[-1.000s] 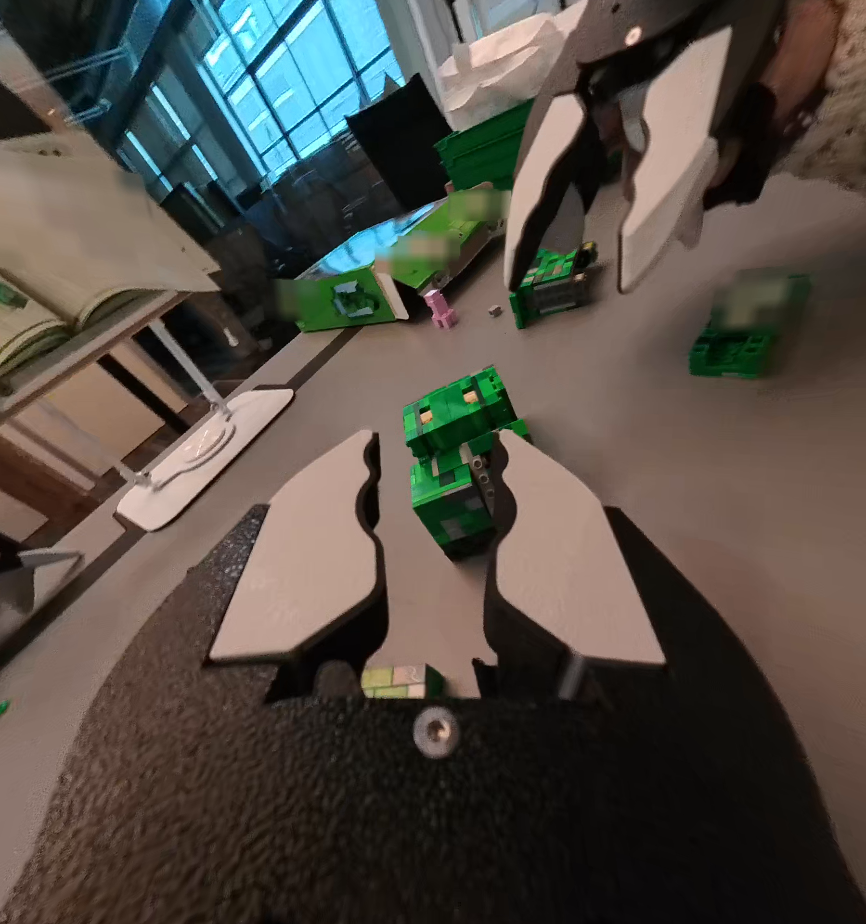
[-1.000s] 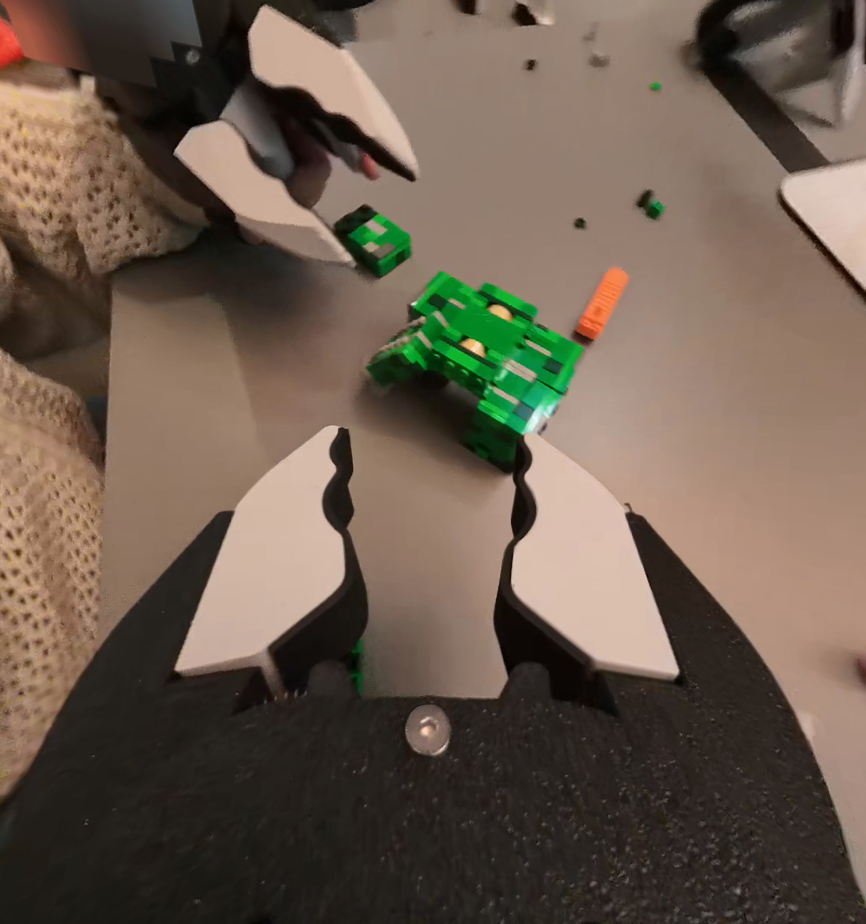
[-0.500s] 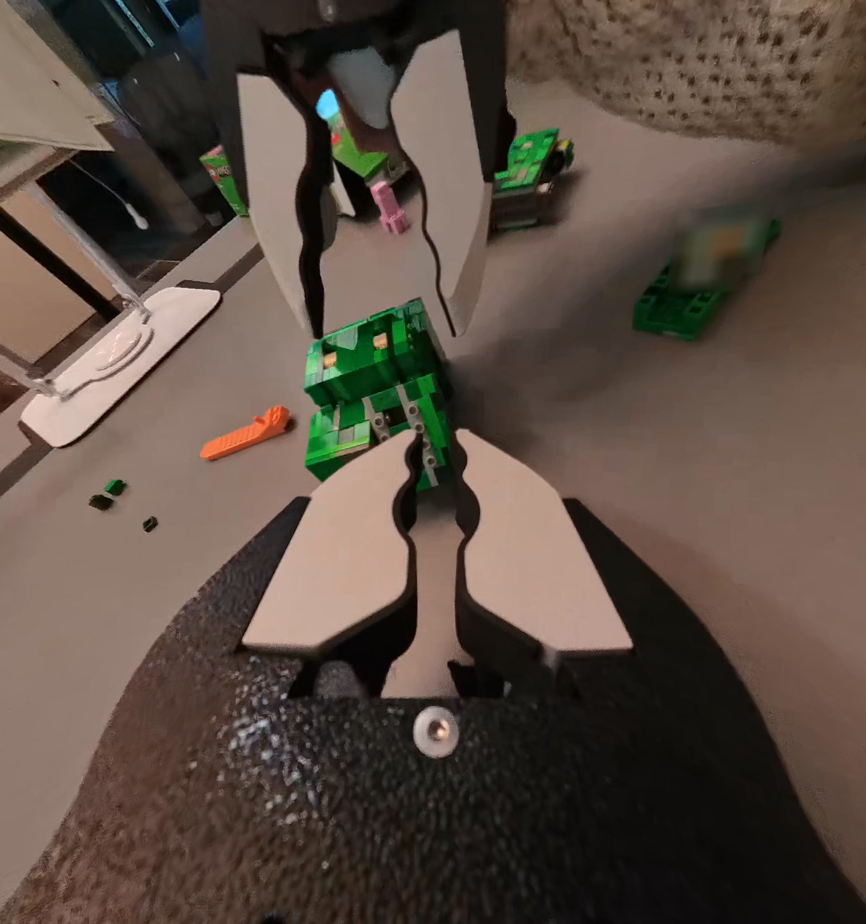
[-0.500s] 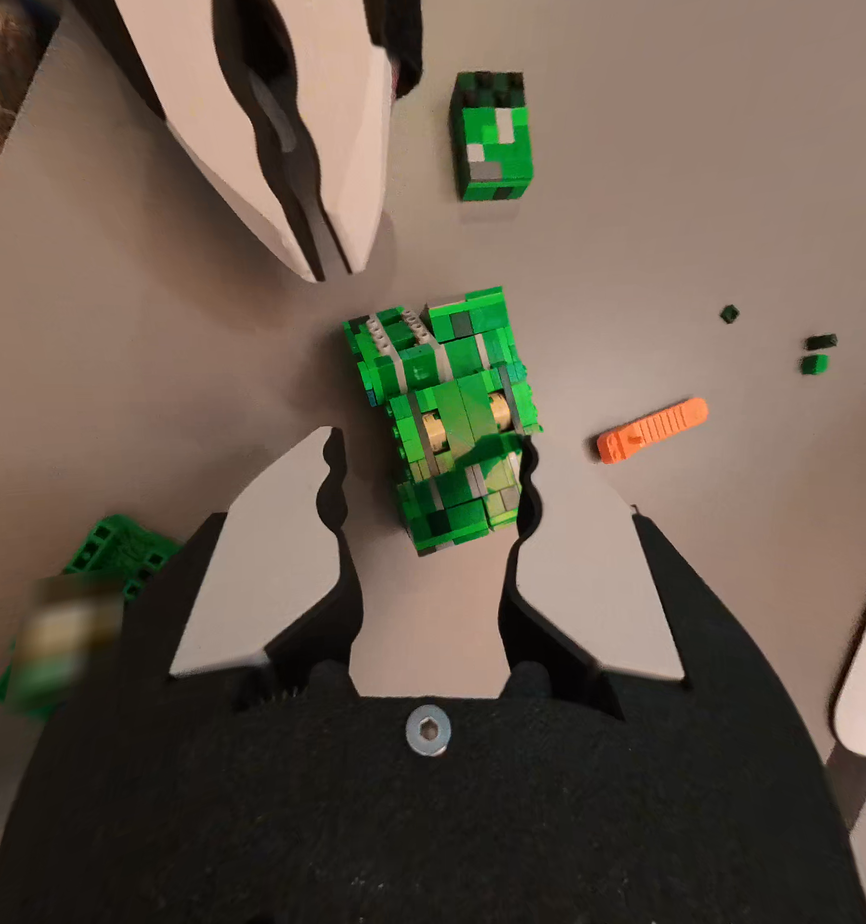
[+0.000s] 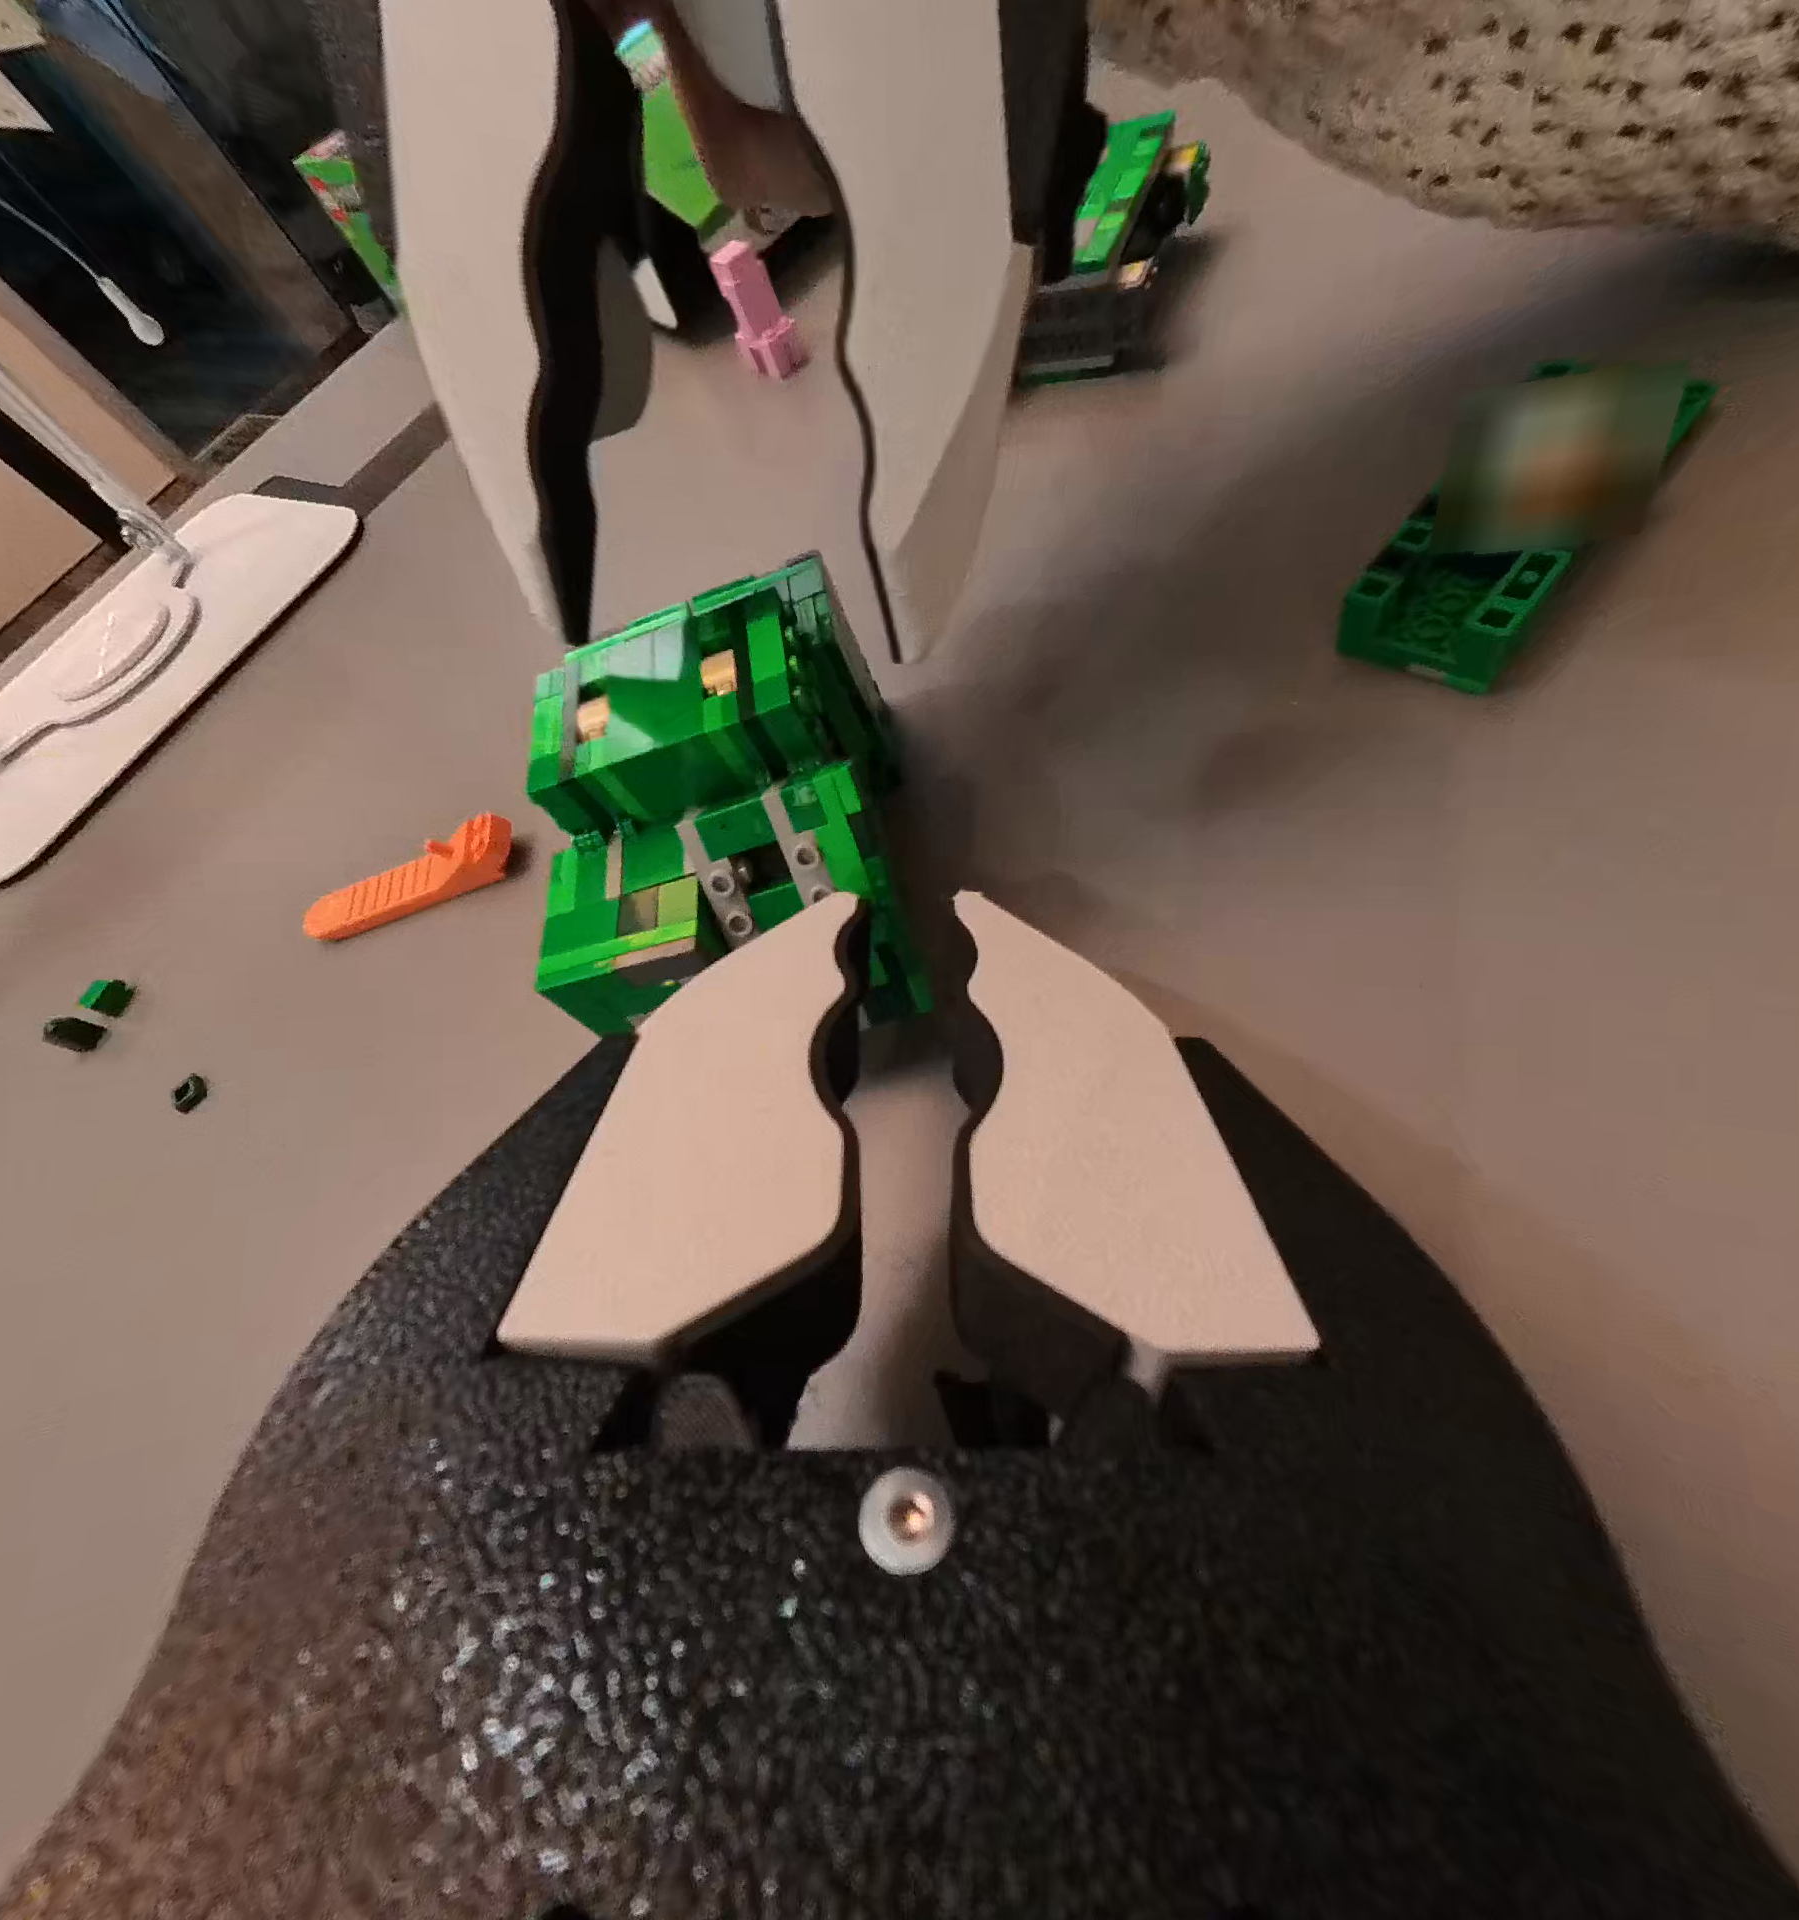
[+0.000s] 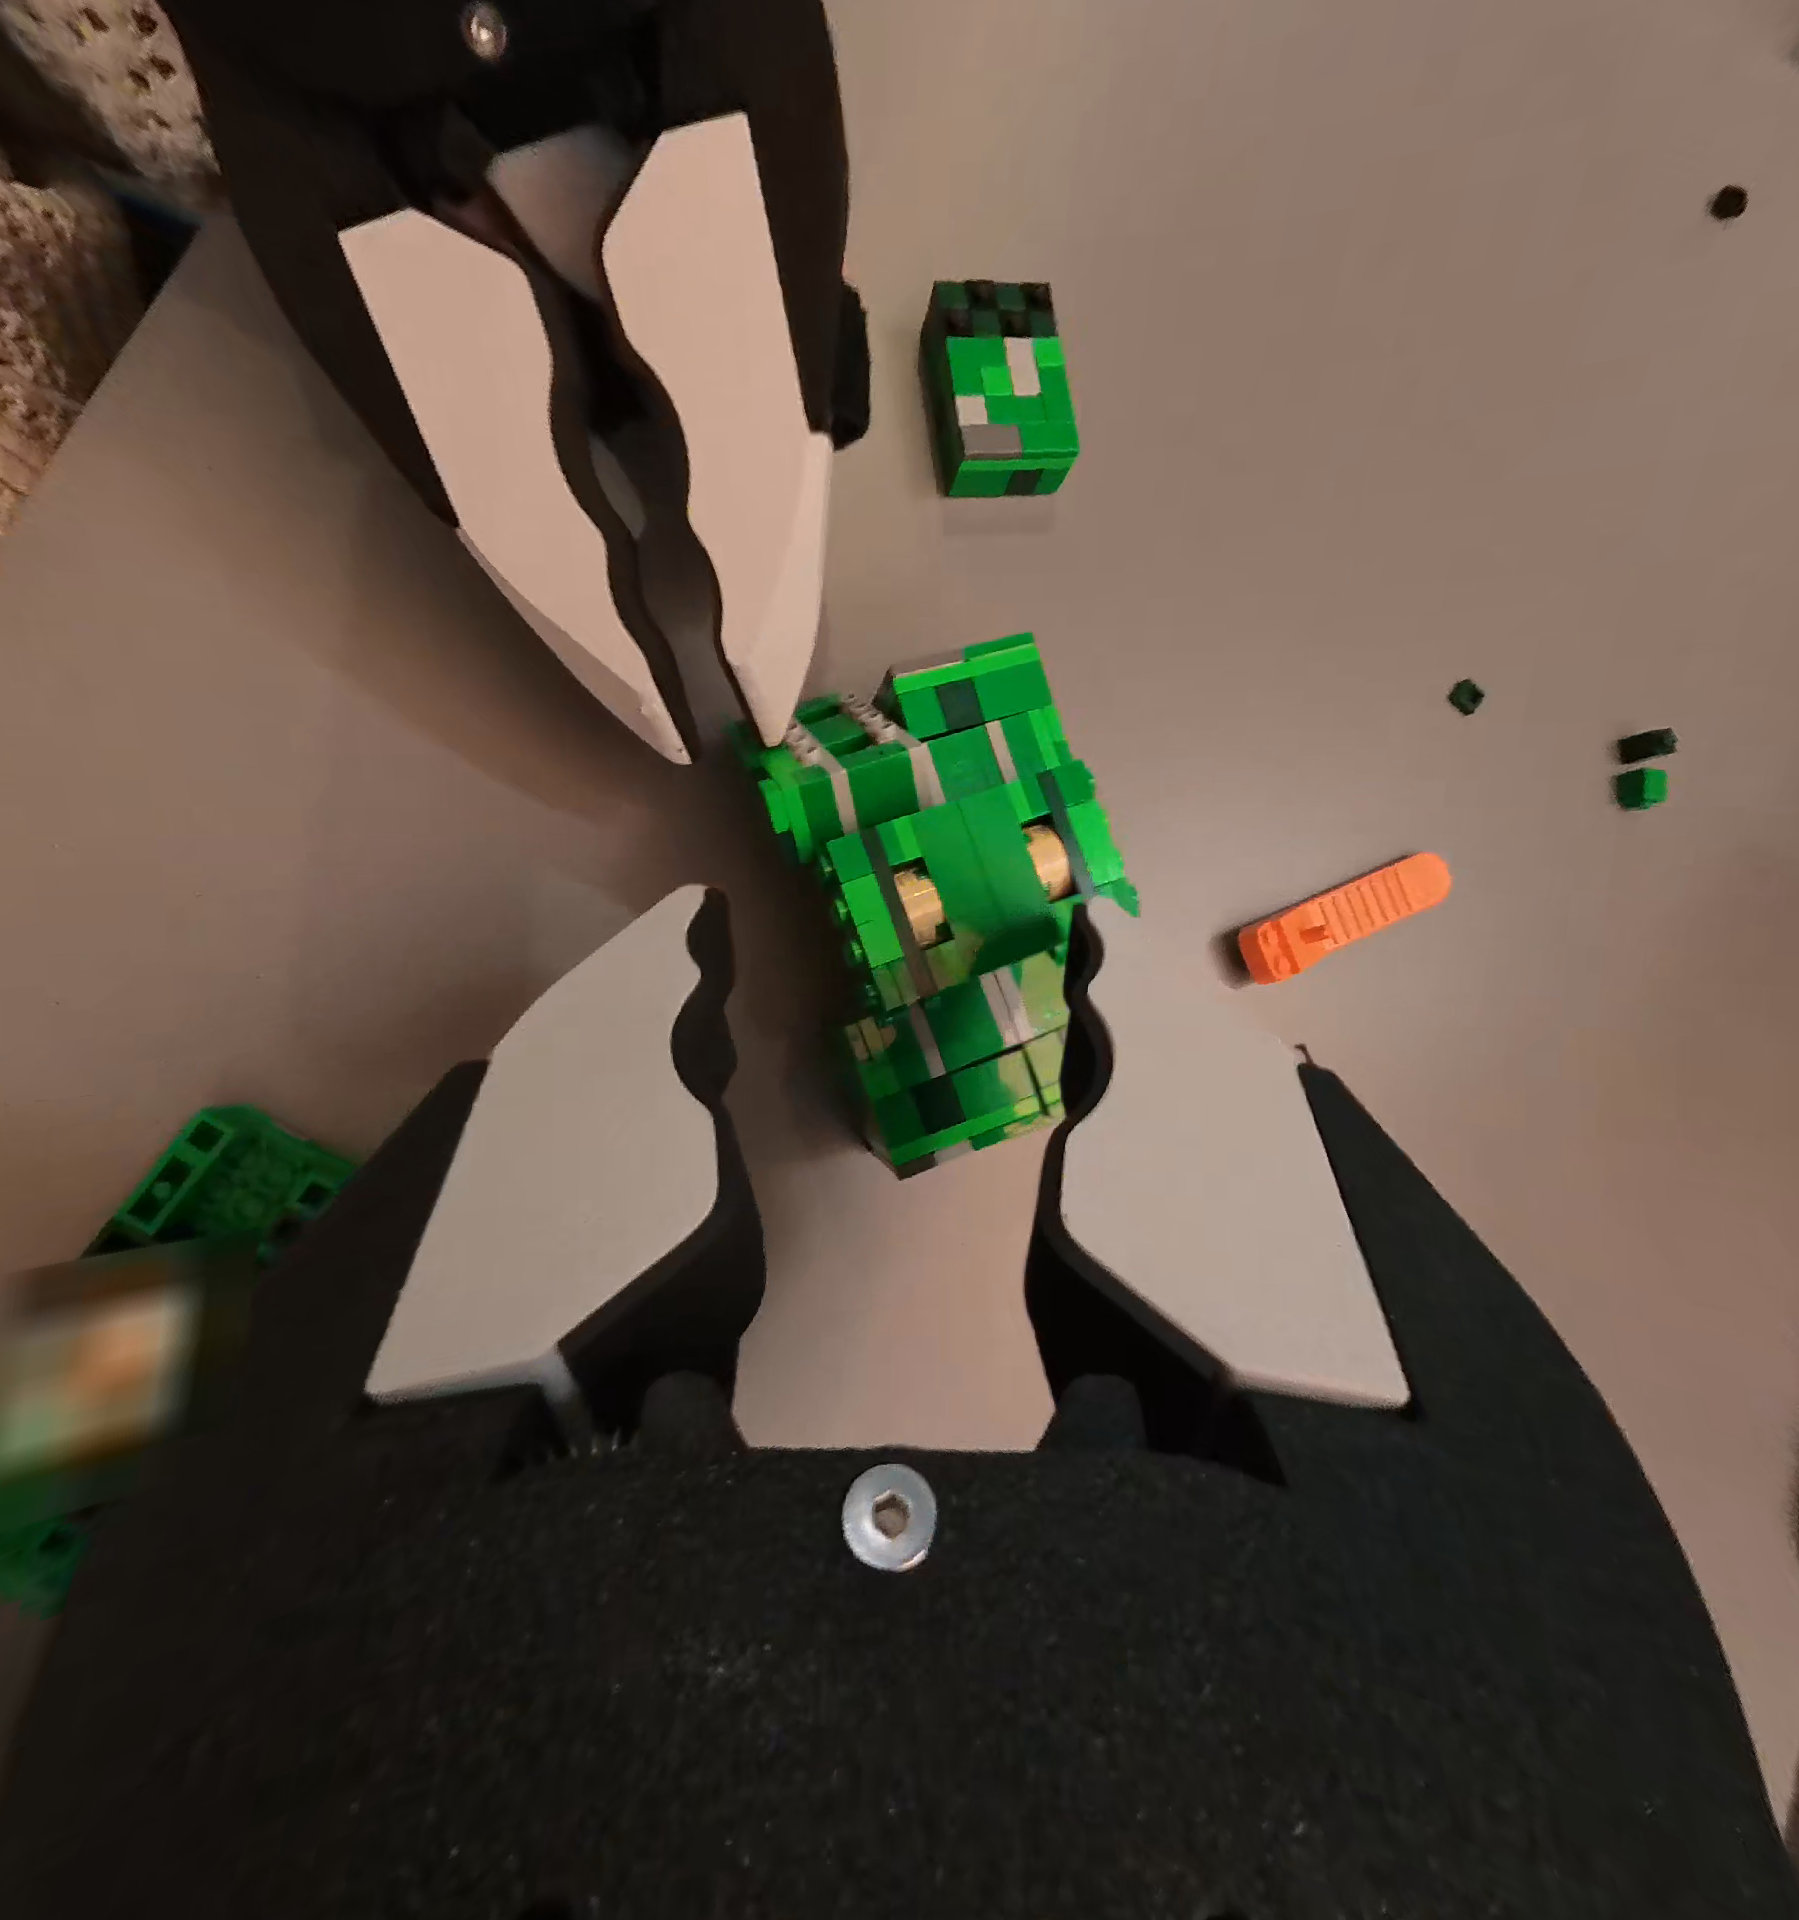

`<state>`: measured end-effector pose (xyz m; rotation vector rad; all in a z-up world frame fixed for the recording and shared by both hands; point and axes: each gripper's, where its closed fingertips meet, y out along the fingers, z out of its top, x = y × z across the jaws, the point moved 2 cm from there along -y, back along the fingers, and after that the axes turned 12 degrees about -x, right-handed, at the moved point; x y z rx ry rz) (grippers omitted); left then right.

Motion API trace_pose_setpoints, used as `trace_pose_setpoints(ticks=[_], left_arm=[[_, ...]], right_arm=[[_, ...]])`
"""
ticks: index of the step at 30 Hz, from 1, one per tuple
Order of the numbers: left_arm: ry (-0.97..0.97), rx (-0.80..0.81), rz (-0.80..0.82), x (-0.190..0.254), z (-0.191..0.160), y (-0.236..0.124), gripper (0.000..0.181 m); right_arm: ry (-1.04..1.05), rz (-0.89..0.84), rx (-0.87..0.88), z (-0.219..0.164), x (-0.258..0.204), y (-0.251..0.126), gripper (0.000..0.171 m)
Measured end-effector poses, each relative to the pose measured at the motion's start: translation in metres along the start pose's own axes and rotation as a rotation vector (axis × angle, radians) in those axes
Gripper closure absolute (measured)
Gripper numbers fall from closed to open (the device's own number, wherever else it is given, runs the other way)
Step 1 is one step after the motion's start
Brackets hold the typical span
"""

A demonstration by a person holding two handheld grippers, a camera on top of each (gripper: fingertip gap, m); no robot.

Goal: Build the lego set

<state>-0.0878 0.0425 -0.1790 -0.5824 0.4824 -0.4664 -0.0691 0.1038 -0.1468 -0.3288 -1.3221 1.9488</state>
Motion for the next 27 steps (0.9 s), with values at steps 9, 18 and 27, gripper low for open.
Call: trace_pose_setpoints(ticks=[9, 18, 27], left_arm=[[0.066, 0.008, 0.032, 0.005, -0.003, -0.010, 0.171], [0.067, 0.023, 0.033, 0.002, -0.008, -0.024, 0.171], [0.015, 0.047, 0.074, -0.011, -0.020, -0.042, 0.169]], right_arm=[[-0.112, 0.077, -0.175, 0.005, 0.018, 0.011, 0.097], [-0.311, 0.105, -0.396, 0.006, 0.028, 0.020, 0.094], [-0.274, 0.133, -0.396, 0.007, 0.026, 0.027, 0.108]])
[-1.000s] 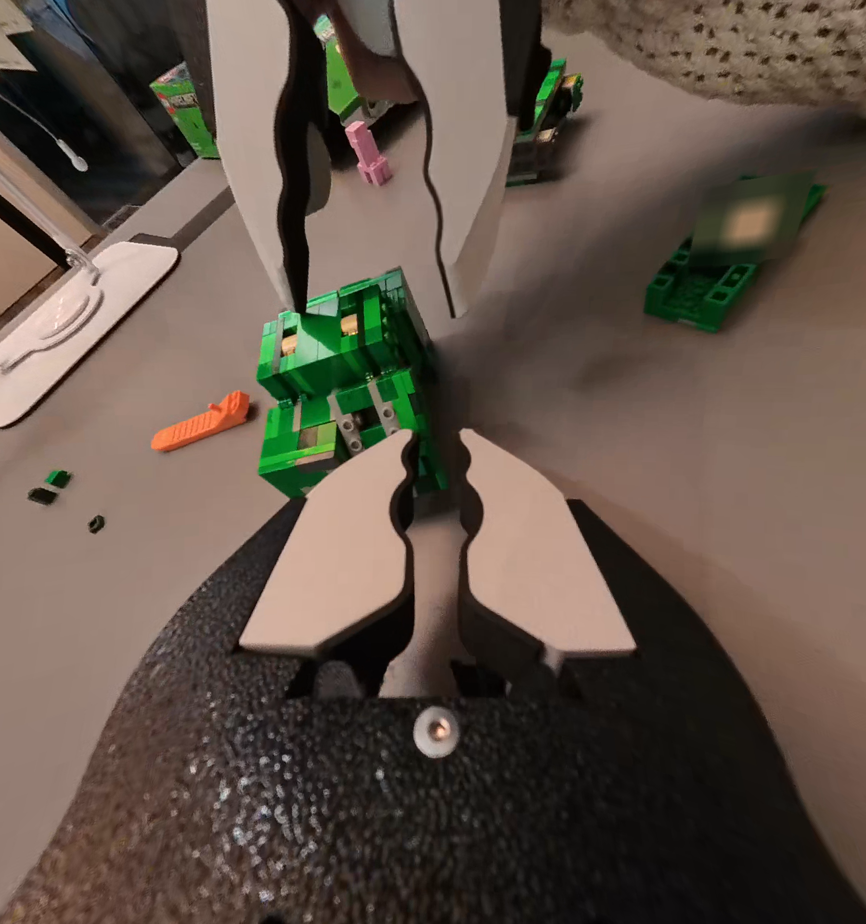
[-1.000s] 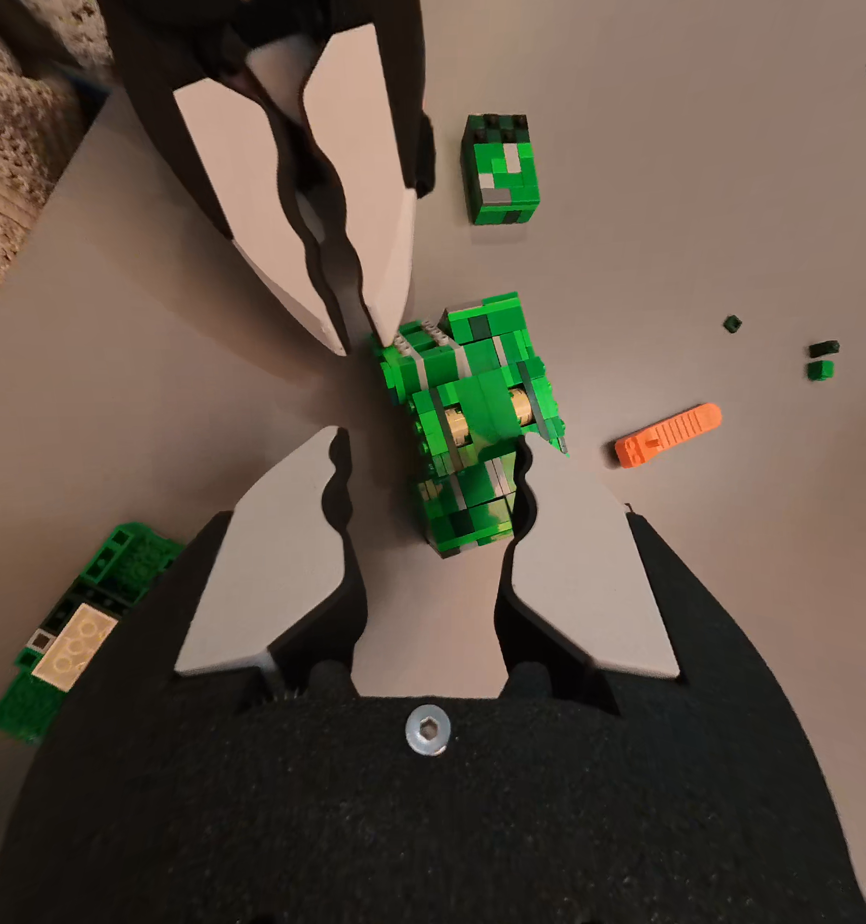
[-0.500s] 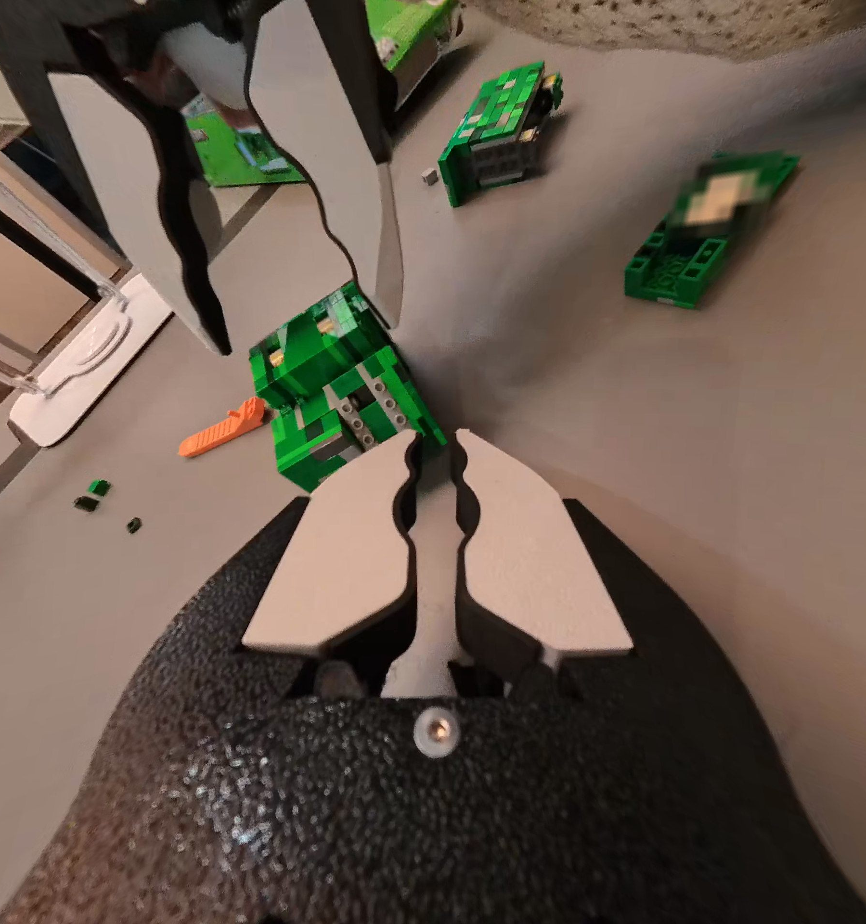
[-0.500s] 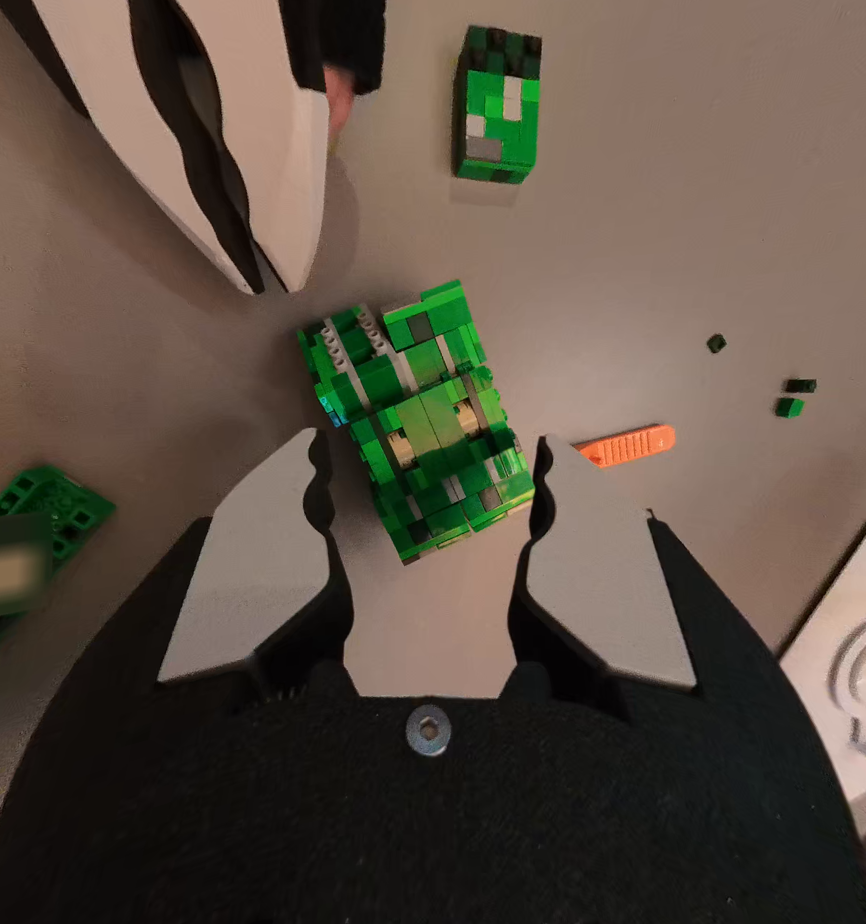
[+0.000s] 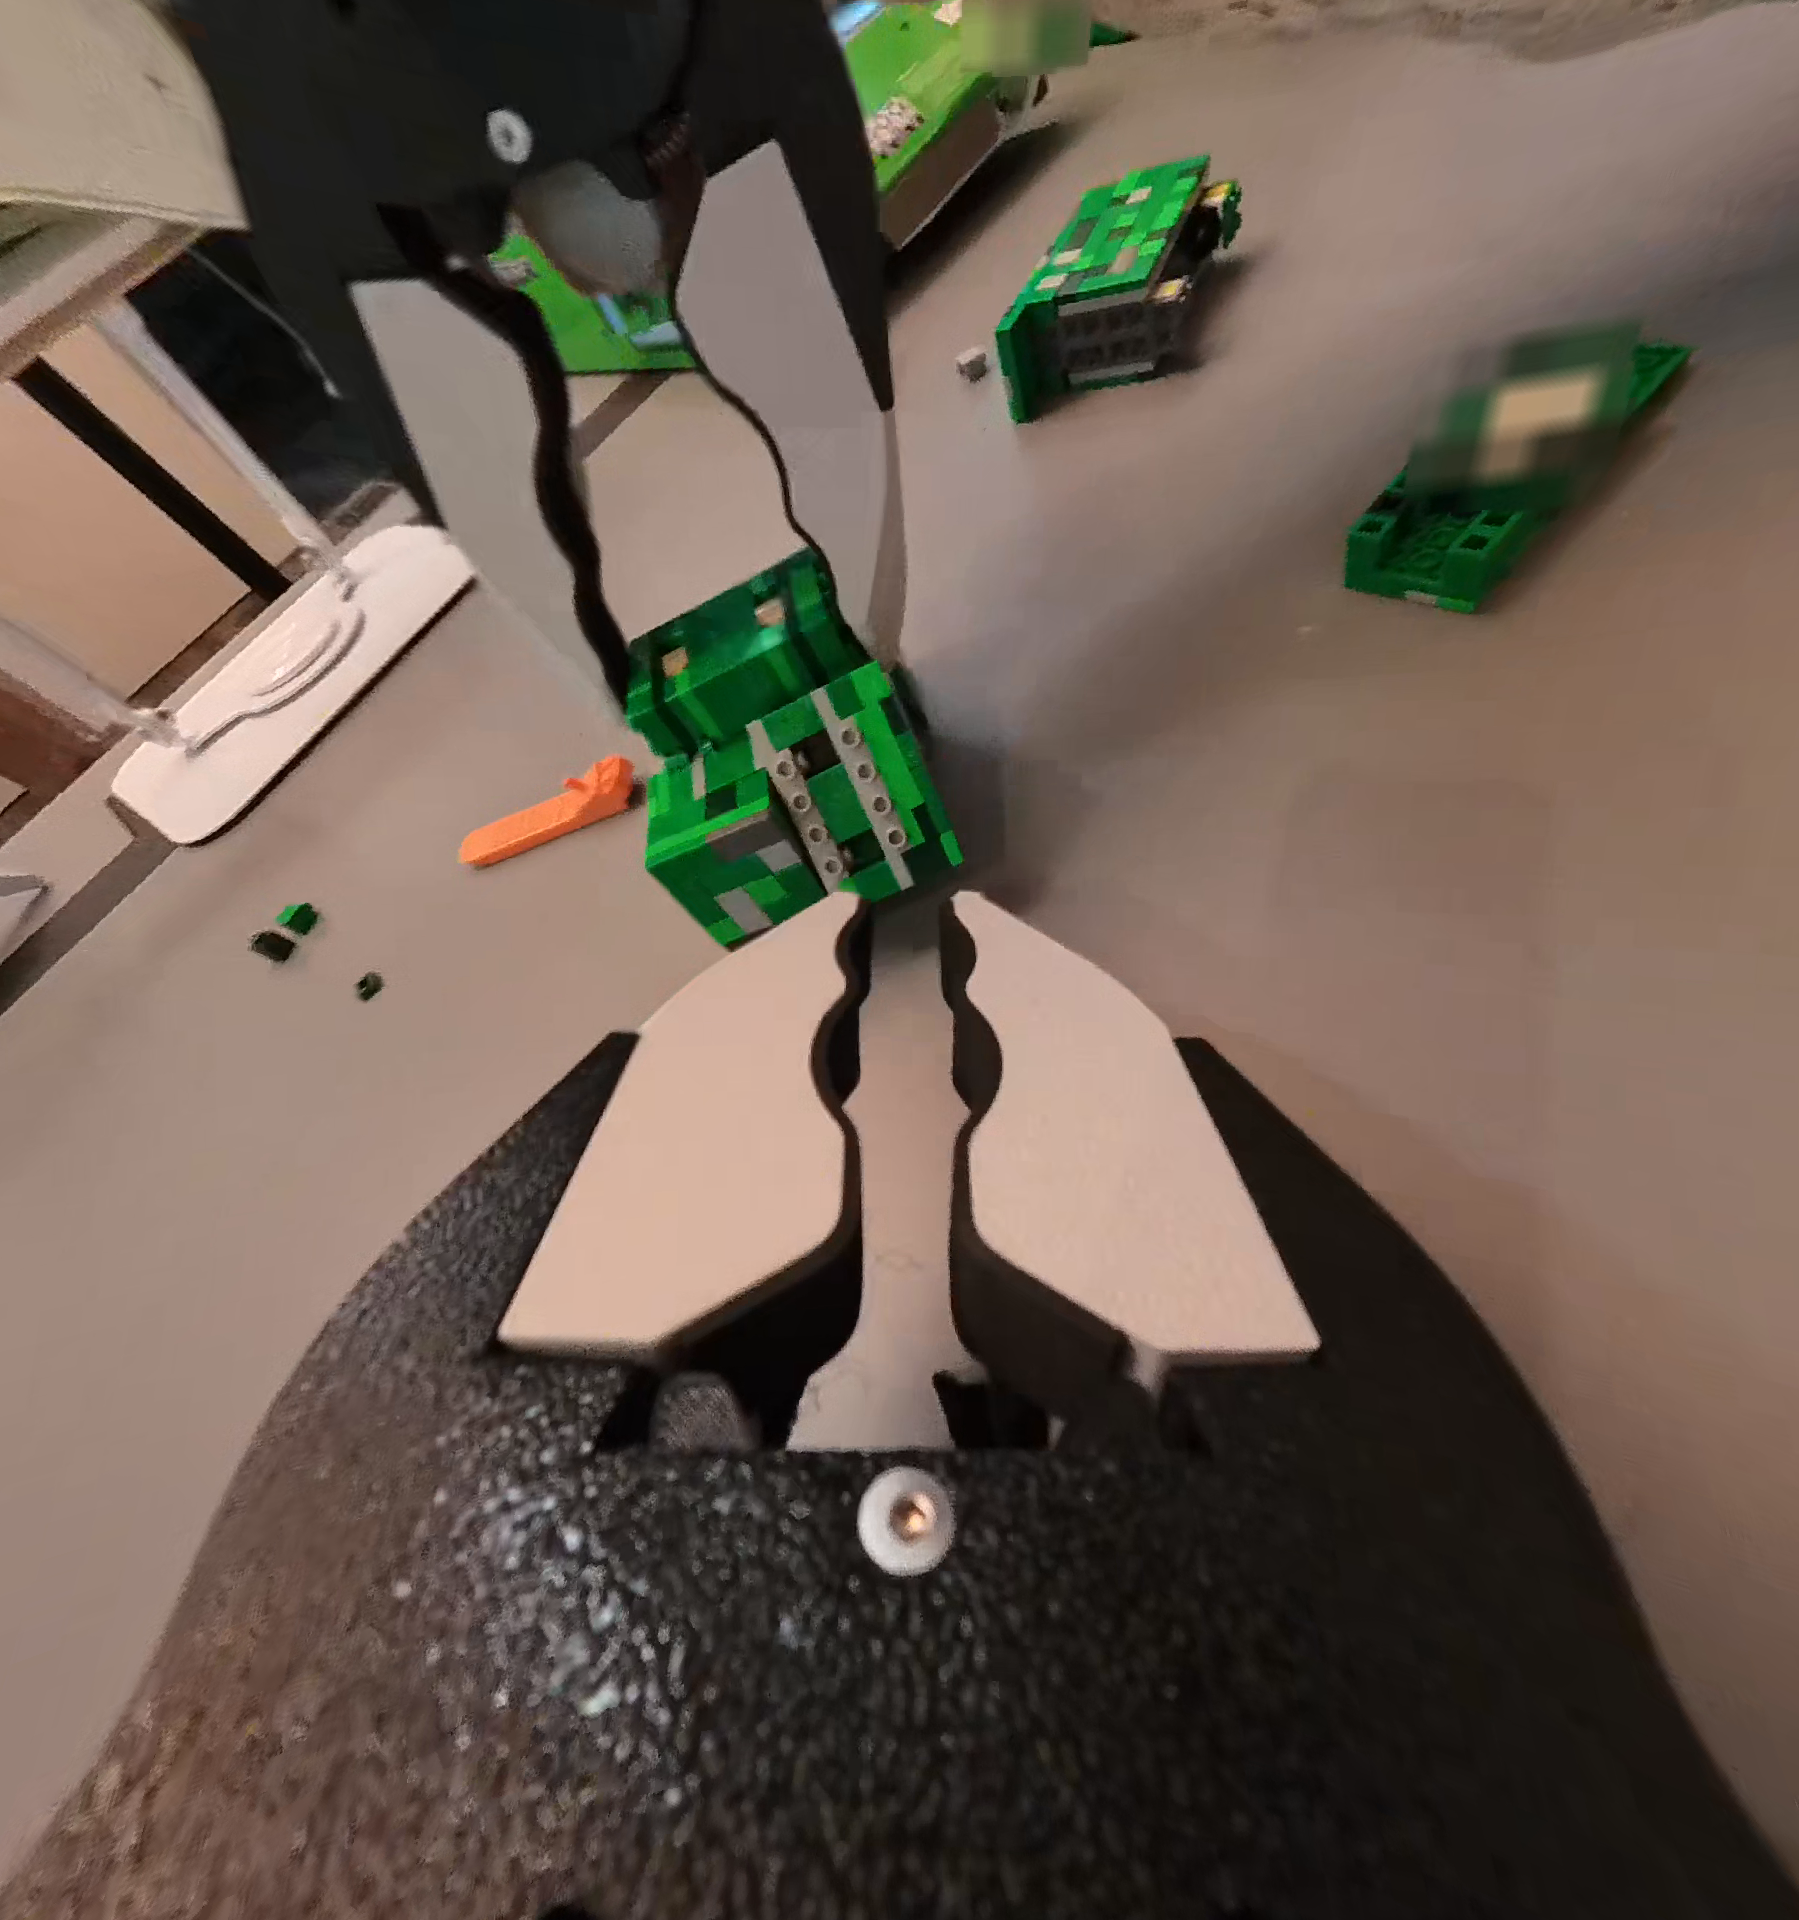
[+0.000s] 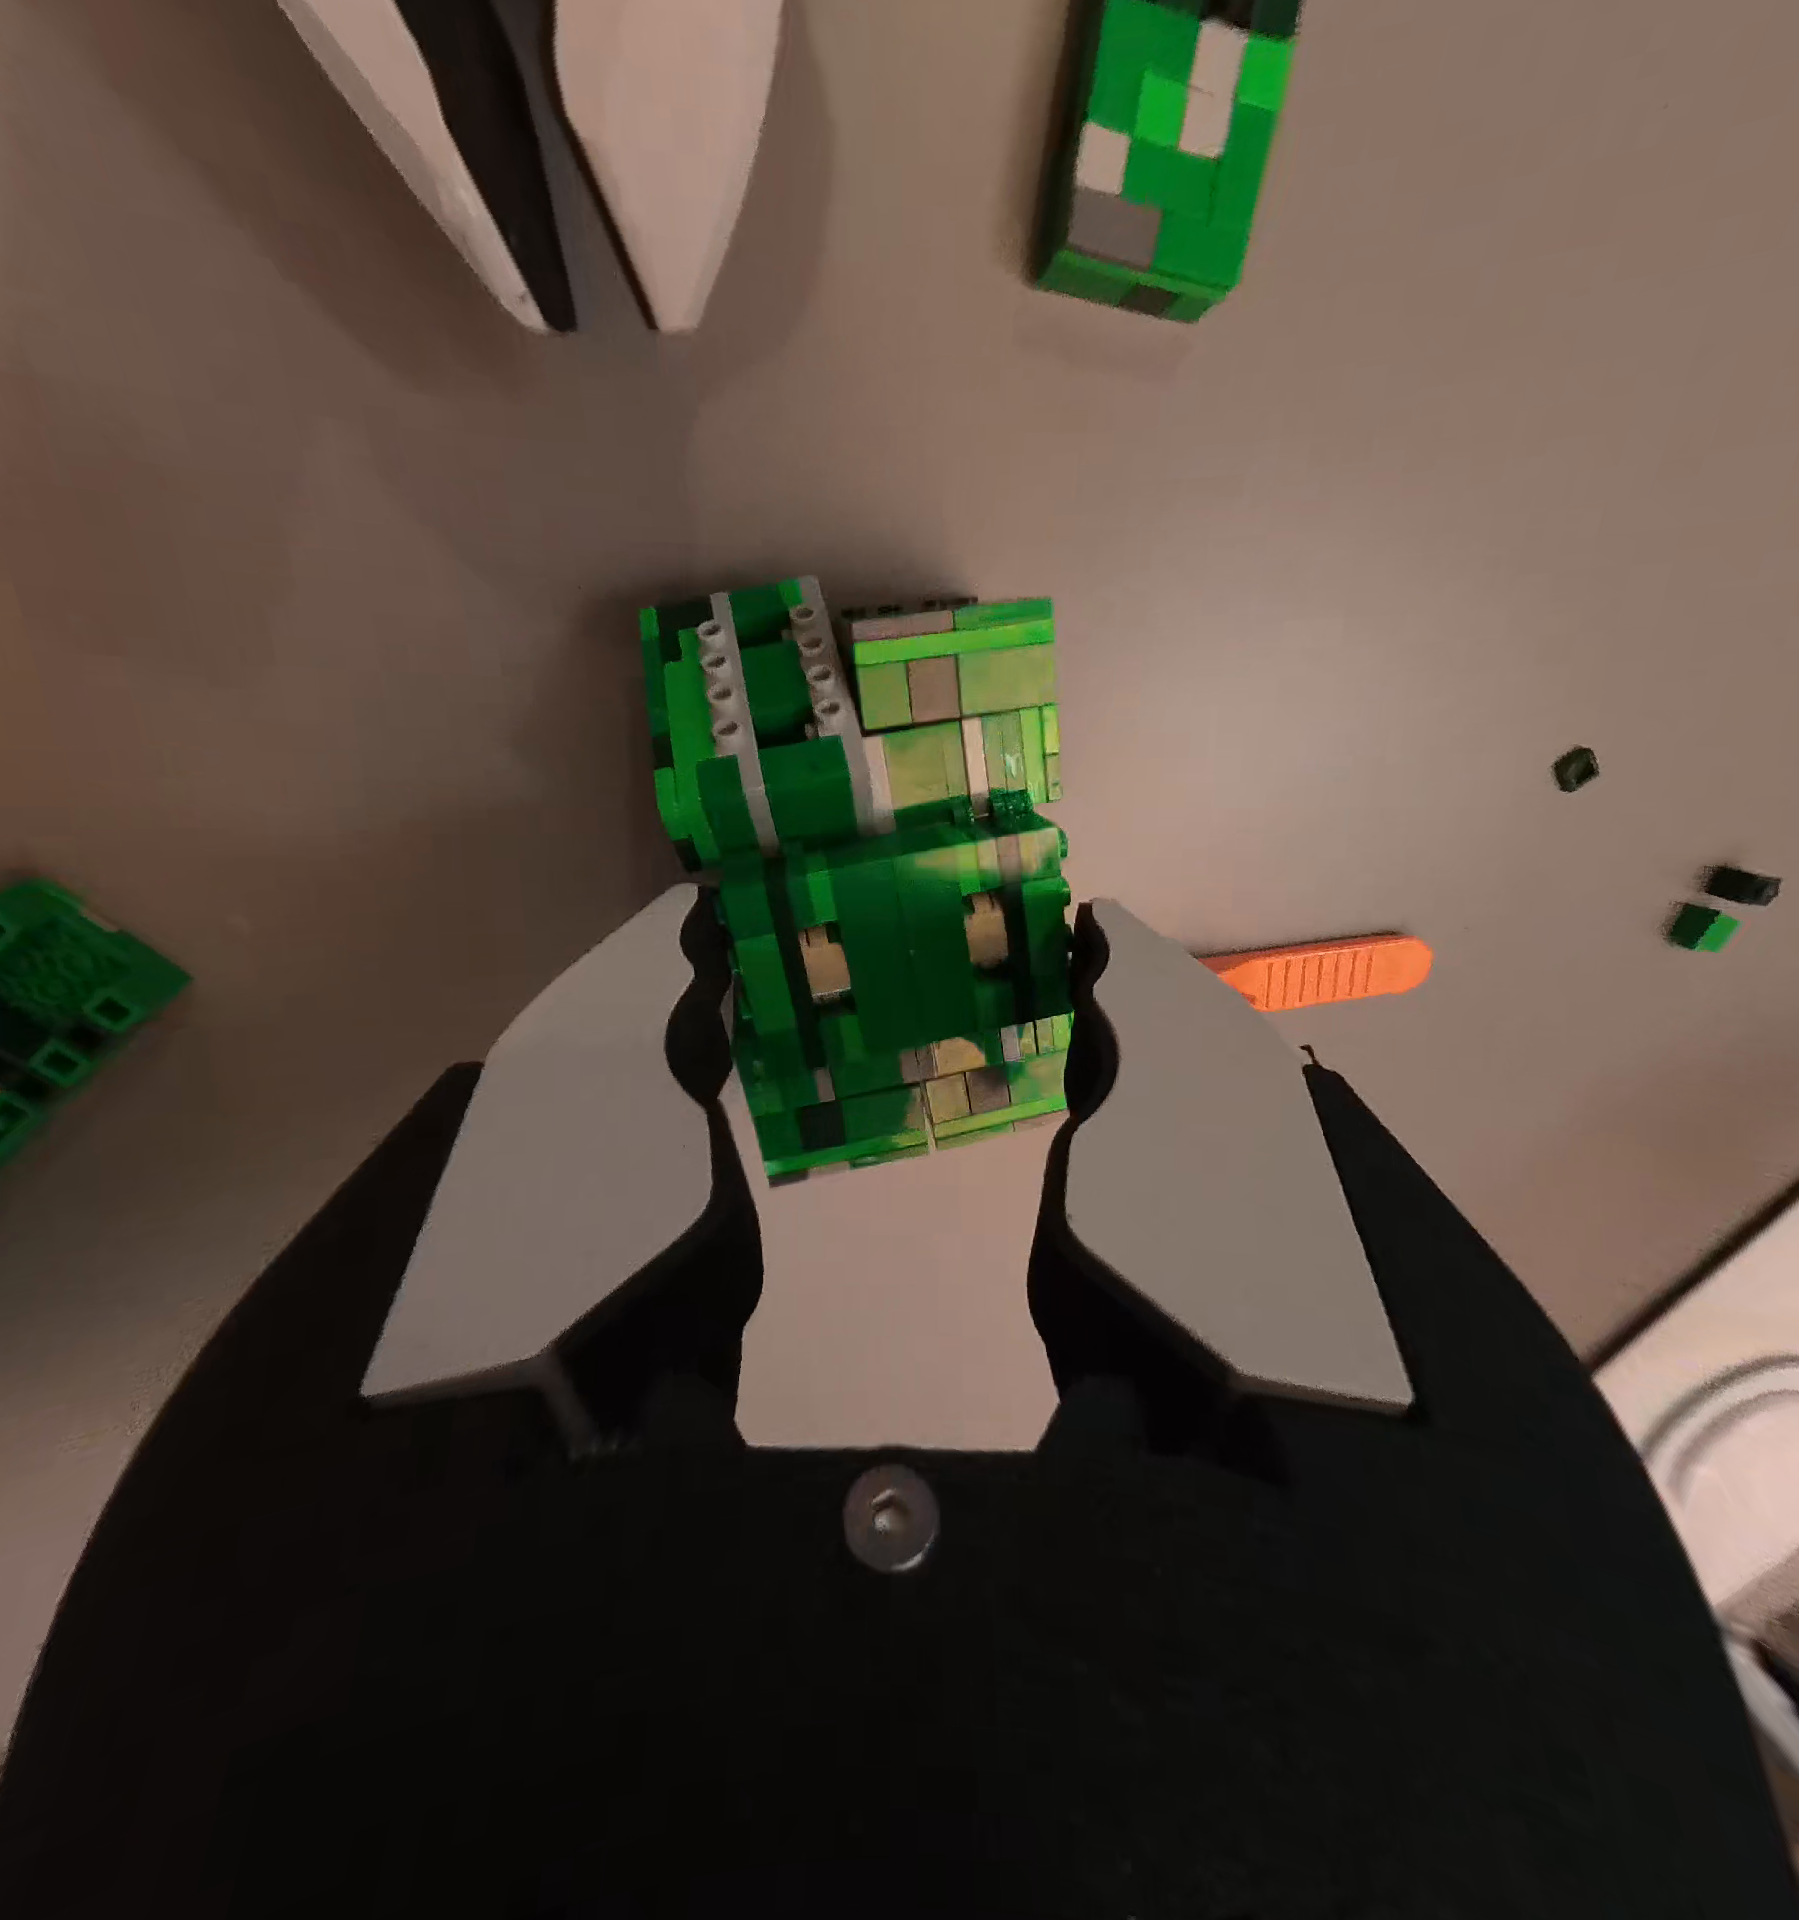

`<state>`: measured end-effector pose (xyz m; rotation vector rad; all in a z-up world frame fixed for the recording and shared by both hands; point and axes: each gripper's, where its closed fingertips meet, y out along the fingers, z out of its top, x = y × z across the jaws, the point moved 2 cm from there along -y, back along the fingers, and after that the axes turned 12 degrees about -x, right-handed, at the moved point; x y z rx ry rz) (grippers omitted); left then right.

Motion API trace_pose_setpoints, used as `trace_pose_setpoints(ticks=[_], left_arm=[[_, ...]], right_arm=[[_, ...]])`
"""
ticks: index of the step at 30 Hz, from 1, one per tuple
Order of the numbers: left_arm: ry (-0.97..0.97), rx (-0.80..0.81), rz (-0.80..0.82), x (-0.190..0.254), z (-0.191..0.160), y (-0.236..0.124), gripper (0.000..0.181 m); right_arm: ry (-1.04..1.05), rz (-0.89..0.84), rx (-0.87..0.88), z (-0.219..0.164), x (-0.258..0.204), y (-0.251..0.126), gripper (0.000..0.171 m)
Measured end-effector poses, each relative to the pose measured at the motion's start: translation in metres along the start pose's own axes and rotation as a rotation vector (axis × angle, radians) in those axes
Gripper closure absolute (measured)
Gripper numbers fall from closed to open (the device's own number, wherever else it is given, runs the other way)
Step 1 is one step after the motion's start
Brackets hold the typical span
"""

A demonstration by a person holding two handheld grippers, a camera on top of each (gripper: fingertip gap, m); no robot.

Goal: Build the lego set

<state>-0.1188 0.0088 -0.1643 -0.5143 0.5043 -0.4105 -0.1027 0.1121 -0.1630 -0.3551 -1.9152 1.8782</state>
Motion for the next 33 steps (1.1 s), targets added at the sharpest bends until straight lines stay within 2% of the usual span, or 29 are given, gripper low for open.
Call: trace_pose_setpoints(ticks=[5, 10, 18, 20, 25, 29, 33], left_arm=[[-0.053, 0.033, 0.059, -0.016, -0.003, -0.008, 0.170], [-0.042, 0.019, 0.071, -0.013, 0.001, 0.005, 0.169], [-0.025, -0.063, 0.077, -0.011, 0.007, 0.032, 0.162], [-0.085, -0.099, 0.056, -0.013, 0.004, 0.034, 0.150], [-0.090, -0.169, 0.168, -0.027, -0.004, 0.043, 0.077], [0.024, -0.198, 0.256, -0.038, -0.001, 0.056, 0.067], [0.081, -0.162, 0.285, -0.043, 0.006, 0.062, 0.063]], right_arm=[[0.141, 0.009, 0.155, -0.004, 0.002, -0.001, 0.109], [0.236, 0.002, 0.250, -0.006, 0.004, -0.001, 0.109], [0.235, -0.096, 0.242, -0.008, -0.002, -0.001, 0.106], [0.230, -0.106, 0.189, -0.014, -0.002, 0.001, 0.097], [0.272, -0.059, 0.169, -0.022, -0.006, 0.004, 0.088], [0.266, -0.063, 0.221, -0.018, -0.006, 0.007, 0.083], [0.260, -0.040, 0.311, -0.009, -0.005, -0.003, 0.088]])
